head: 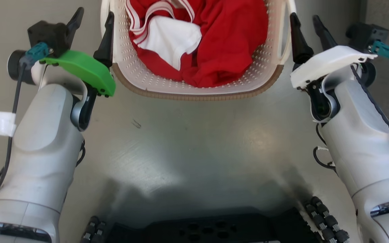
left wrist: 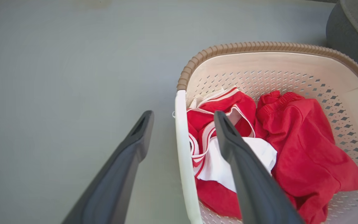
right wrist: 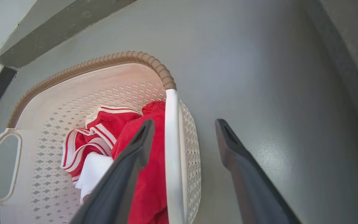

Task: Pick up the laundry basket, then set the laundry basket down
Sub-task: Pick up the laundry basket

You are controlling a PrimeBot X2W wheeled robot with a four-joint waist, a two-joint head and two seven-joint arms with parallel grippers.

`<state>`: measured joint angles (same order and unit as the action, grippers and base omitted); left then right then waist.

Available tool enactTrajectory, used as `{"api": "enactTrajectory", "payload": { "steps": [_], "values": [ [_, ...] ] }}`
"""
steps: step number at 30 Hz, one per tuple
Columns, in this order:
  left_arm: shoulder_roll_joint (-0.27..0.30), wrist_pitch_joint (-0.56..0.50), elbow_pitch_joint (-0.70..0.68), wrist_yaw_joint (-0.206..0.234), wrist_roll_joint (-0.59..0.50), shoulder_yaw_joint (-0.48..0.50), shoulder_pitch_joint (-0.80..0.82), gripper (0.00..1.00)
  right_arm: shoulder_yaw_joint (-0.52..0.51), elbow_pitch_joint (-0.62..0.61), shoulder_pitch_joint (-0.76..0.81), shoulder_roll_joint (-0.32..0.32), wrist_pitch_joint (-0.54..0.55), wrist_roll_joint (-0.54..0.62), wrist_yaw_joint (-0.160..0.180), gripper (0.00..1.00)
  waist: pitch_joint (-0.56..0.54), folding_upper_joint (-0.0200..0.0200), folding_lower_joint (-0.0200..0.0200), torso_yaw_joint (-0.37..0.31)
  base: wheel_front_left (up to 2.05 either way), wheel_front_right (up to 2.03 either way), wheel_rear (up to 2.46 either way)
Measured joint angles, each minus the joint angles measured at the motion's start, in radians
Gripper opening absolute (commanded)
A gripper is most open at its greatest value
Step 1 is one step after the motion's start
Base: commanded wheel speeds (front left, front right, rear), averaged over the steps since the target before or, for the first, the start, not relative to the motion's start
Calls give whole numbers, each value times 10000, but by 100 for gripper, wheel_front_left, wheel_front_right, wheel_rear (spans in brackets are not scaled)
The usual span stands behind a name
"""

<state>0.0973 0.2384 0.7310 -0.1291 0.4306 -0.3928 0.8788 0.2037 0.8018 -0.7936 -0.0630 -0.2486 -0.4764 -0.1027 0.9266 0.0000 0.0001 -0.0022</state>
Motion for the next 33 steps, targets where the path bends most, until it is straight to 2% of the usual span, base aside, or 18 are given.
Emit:
{"api": "enactTrajectory", "payload": {
  "steps": [15, 26, 27, 28, 29, 30, 31, 32, 33],
  "values": [
    [79, -441, 1143, -2, 938, -953, 1168, 100, 1145, 989, -1311, -17, -2, -982, -4, 100, 1102, 0, -1, 22, 0, 0, 0],
    [125, -522, 1641, -2, 1384, -1561, 1689, 100, 1822, 1394, -1670, -27, -6, -1534, -4, 100, 1442, 0, -1, -95, 0, 0, 0],
    [125, -522, 1661, -2, 1440, -1593, 1708, 90, 1891, 1421, -1686, -25, -6, -1584, -4, 100, 1450, 0, -1, -100, 0, 0, 0],
    [125, -522, 1685, -2, 1526, -1620, 1728, 60, 1946, 1438, -1714, -25, -6, -1599, -2, 94, 1457, 0, -1, -104, 0, 0, 0],
    [128, -522, 1718, -4, 1597, -1645, 1758, 43, 1996, 1453, -1763, -25, -8, -1607, -2, 73, 1463, 0, -1, -108, 0, 0, 0],
    [132, -514, 1751, -4, 1643, -1664, 1804, 27, 2048, 1461, -1833, -25, -15, -1655, -2, 42, 1468, 0, -1, -112, 0, 0, 0],
    [130, -514, 1776, -23, 1662, -1705, 1855, 9, 2103, 1461, -1889, -25, -17, -1718, -2, 25, 1471, 0, -1, -115, 0, 0, 0],
    [127, -508, 1783, -25, 1695, -1758, 1902, 0, 2165, 1469, -1943, -25, -17, -1772, -2, 0, 1473, 0, -1, -117, 0, 0, 0],
    [102, -472, 1791, -19, 1781, -1804, 1938, 0, 2249, 1471, -1988, -10, -17, -1814, -17, 0, 1473, 0, -2, -118, 0, 0, 0]
  ]
}}
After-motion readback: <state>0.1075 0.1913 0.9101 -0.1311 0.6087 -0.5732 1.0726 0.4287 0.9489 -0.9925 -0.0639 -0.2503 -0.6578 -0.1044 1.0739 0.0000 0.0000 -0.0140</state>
